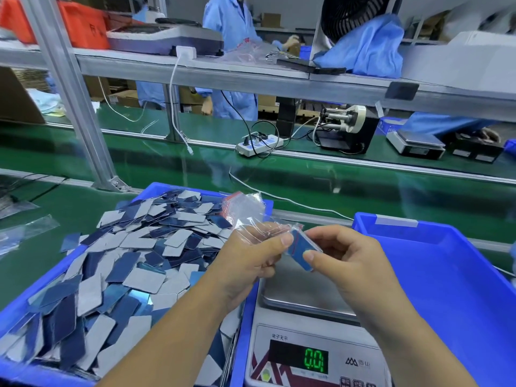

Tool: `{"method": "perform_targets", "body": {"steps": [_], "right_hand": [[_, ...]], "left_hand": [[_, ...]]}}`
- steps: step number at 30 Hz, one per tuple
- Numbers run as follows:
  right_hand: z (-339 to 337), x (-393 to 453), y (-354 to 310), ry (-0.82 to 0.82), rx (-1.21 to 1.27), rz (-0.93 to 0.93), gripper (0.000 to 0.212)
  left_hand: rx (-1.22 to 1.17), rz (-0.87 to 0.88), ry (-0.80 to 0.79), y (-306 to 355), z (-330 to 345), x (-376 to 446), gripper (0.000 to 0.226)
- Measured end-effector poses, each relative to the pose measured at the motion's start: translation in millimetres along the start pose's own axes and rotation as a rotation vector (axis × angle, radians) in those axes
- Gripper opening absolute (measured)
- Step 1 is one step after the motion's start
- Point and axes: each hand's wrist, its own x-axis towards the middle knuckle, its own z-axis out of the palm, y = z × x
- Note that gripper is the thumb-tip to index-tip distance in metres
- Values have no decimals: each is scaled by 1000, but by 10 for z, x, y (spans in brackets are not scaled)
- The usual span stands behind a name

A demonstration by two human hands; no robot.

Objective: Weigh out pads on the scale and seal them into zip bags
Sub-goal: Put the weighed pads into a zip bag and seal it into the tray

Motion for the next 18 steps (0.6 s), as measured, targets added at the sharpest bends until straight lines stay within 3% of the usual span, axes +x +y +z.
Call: {"method": "perform_targets", "body": {"steps": [4, 6, 9, 11, 15, 18], "right_hand": [[-60, 53, -60, -78, -33, 63, 36], [-60, 80, -60, -30, -31, 76, 33], [-19, 81, -22, 112, 98, 84, 28], [19, 48, 9, 138, 184, 97, 25], [97, -7, 63, 169, 223, 91, 20], [134, -14, 65, 199, 219, 46, 27]], "left_hand": [[193, 39, -12, 3, 5, -28, 12], [250, 45, -35, 3, 27, -35, 8], [107, 23, 43, -17, 34, -12, 15], [-9, 35, 80, -18, 18, 17, 7], [-7, 61, 60, -7, 2, 23, 14], [-35, 38, 55, -25, 11, 23, 24]]}}
